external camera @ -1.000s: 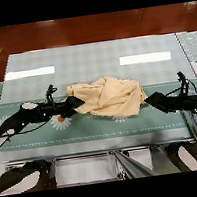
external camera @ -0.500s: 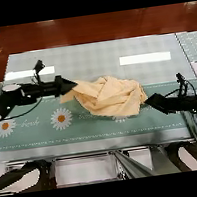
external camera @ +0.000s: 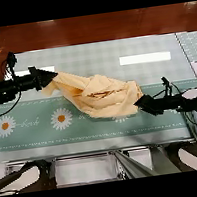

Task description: Fold the shirts.

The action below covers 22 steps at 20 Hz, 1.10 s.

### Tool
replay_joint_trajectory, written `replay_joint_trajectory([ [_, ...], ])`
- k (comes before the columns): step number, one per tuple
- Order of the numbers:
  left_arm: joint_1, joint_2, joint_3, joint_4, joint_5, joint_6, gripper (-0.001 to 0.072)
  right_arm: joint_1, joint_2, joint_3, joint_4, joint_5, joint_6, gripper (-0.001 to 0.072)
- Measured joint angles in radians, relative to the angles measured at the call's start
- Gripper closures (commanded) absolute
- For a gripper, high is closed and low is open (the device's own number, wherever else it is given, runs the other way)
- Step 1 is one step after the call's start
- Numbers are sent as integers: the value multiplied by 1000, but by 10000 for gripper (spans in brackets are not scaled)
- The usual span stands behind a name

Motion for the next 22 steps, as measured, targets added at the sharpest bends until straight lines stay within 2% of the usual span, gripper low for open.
replay_joint_trajectory([
  [1, 4, 0, 1, 0, -6, 0, 682, 26, -25, 12, 24, -11, -9, 87],
  [2, 7, 1, 2, 0, -6, 1, 682, 50, -52, 27, 47, -24, -14, 126],
  [3, 9, 1, 2, 0, -7, 1, 682, 74, -79, 47, 58, -35, -19, 296],
  [4, 10, 1, 2, 0, -8, 1, 682, 99, -109, 70, 62, -47, -24, 590],
  [5, 12, 1, 2, 0, -10, 2, 682, 121, -137, 97, 73, -52, -24, 684],
  [7, 23, 2, 5, -10, -16, -2, 682, 154, -180, 167, 85, -26, -43, 684],
  [11, 86, 47, 71, -182, -55, 8, 683, 167, -160, 409, 23, 52, -42, 685],
  [16, 180, 130, 347, -261, -39, -52, 684, 122, -28, 928, -137, 108, 49, 685],
  [18, 219, 169, 515, -184, -25, -117, 684, 113, 32, 1135, -235, 151, 91, 685],
  [22, 278, 261, 873, 209, -15, -296, 684, 106, 190, 1389, -372, 236, 135, 685],
])
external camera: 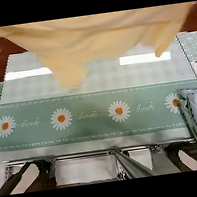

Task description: Fold the shirts.

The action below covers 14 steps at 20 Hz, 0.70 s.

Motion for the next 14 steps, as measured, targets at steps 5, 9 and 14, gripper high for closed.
replay_joint_trajectory([
  [5, 15, 168, 248, 352, -26, -109, 684, -3, 177, 81, -70, 93, 19, 685],
  [9, -64, 271, 292, 523, -53, -139, 684, -3, 240, 95, -121, 196, 33, 684],
  [14, -228, 299, 185, 700, -86, -167, 684, -3, 259, -33, -159, 348, 93, 684],
])
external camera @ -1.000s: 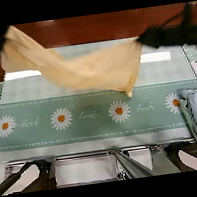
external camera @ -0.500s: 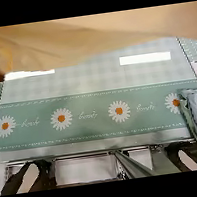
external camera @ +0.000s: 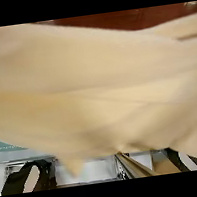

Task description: Fold the shirts.

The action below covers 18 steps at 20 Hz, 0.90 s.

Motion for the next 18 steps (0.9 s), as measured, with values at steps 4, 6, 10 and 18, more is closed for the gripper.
replay_joint_trajectory([
  [4, -40, -41, -254, 61, 32, -5, 683, 0, -2, -335, -5, -37, 27, 684],
  [6, -49, -98, -396, 64, 90, 3, 683, 0, -29, -520, -6, -146, 32, 684],
  [10, -106, -290, -575, 23, 240, 13, 683, 0, -220, -718, 0, -407, 31, 684],
  [18, -218, -633, -612, -67, 522, -64, 625, -14, -809, -492, 214, -647, -18, 172],
])
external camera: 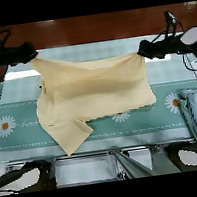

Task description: Fold the shirts.

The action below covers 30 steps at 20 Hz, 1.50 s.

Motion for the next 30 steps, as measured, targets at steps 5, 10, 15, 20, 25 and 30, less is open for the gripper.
replay_joint_trajectory([
  [5, 40, -59, 14, -52, -78, -11, 12, -111, -163, 174, 179, 164, -68, 88],
  [10, 261, -58, -4, -19, -470, 43, 18, -291, -82, 201, 43, 478, -138, 88],
  [15, 495, 87, -297, -70, -599, 72, 17, -471, 174, -89, -98, 473, -177, 88],
  [20, 617, 185, -633, -122, -547, 135, 16, -550, 431, -509, 45, 361, -259, 88],
  [25, 655, 189, -777, -140, -505, 196, 16, -566, 532, -689, 116, 344, -298, 88],
  [30, 636, 185, -837, -172, -461, 231, 15, -570, 552, -734, 138, 351, -306, 88],
])
